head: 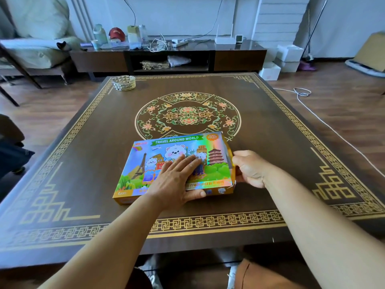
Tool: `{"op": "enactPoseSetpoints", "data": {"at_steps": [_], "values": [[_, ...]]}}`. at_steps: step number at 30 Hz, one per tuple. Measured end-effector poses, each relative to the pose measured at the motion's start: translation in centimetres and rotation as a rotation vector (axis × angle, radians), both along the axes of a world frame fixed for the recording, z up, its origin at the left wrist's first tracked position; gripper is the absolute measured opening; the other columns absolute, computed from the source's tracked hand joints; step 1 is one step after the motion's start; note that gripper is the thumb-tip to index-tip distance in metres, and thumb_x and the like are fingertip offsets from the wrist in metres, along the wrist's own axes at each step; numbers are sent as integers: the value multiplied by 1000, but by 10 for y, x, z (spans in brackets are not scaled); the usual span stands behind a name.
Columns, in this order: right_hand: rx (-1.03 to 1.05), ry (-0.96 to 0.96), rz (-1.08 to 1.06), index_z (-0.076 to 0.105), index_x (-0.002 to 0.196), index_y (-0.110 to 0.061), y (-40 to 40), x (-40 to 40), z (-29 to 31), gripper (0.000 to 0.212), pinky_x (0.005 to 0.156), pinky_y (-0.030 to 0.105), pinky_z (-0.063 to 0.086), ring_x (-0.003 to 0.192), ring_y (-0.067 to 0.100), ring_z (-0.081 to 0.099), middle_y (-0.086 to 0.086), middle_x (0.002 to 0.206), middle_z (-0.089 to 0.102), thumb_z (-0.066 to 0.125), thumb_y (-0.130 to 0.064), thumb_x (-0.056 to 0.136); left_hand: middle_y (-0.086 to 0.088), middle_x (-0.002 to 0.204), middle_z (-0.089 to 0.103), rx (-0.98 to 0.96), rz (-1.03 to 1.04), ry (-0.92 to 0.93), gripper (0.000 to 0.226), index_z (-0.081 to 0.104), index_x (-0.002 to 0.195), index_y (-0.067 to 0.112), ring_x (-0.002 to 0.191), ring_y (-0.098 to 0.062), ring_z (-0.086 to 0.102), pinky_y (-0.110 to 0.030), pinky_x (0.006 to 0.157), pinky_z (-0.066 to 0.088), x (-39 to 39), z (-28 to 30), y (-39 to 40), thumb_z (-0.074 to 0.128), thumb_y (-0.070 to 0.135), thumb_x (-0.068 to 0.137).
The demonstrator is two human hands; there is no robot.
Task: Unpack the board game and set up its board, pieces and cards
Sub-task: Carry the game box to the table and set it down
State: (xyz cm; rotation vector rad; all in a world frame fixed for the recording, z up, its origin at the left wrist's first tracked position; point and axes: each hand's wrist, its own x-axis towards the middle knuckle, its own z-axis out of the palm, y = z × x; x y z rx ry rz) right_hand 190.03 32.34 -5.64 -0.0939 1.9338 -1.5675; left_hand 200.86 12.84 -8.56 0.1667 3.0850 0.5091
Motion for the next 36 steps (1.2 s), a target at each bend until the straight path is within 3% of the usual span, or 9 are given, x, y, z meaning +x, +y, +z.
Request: {"op": "enactPoseSetpoints", "data": {"at_steps": [4,8,10,15,18,24,28,33,36], "values": [[-34,-53,-111,60,102,4,4,0,-4,30,64,35,54,73,28,65,20,88,66,32,-5,96,13,158,9,12,-4,5,101,8,150,37,147,-14,-2,-40,117,3,2,2,-1,21,88,63],[146,-76,-154,63,93,-11,-10,-5,-4,52,73,33,53,79,23,67,10,86,70,37,-56,95,13,158,11,-10,-29,14,101,8,149,38,147,-16,0,-41,117,5,4,-2,-1,19,89,63],[239,-47,-187,61,99,-11,-20,-11,-6,60,76,32,47,79,20,63,7,87,67,36,-65,91,13,158,12,-26,-23,9,101,8,149,38,147,-15,0,-40,117,4,3,-4,0,18,88,62],[354,46,-245,53,107,-7,-25,-21,-15,48,63,28,35,64,15,46,7,85,53,30,-49,99,11,158,16,-10,-23,14,100,10,149,38,147,-15,2,-40,117,4,1,-6,-1,17,88,63],[323,63,-325,54,112,-3,-23,-23,-17,44,70,27,37,76,21,49,14,101,56,31,-39,101,11,158,15,-16,-22,21,97,11,149,39,147,-15,2,-39,117,4,0,-5,-2,19,86,65],[431,193,-267,53,103,-5,-19,-20,-23,32,75,30,35,88,25,49,8,86,52,34,-30,99,11,159,10,-86,-12,-46,92,7,150,37,147,-16,-2,-40,117,1,-2,-7,4,31,80,72],[688,539,-63,47,131,-22,-7,-19,-35,41,84,27,37,115,28,48,8,127,45,49,-11,91,10,159,6,-134,59,-75,88,4,151,33,147,-18,-3,-45,119,1,-4,-12,12,39,74,80],[1134,735,114,58,118,-36,13,-16,-39,39,93,30,36,119,23,34,-1,126,42,44,-12,91,10,159,5,-163,64,-88,89,8,151,32,147,-17,-4,-44,119,1,-6,-14,8,36,76,79],[1234,848,188,58,120,-29,4,-14,-34,38,93,31,33,119,24,33,1,126,40,43,-12,90,10,159,4,-159,61,-96,88,8,151,32,147,-17,-4,-45,119,1,-7,-13,7,35,76,80]]}}
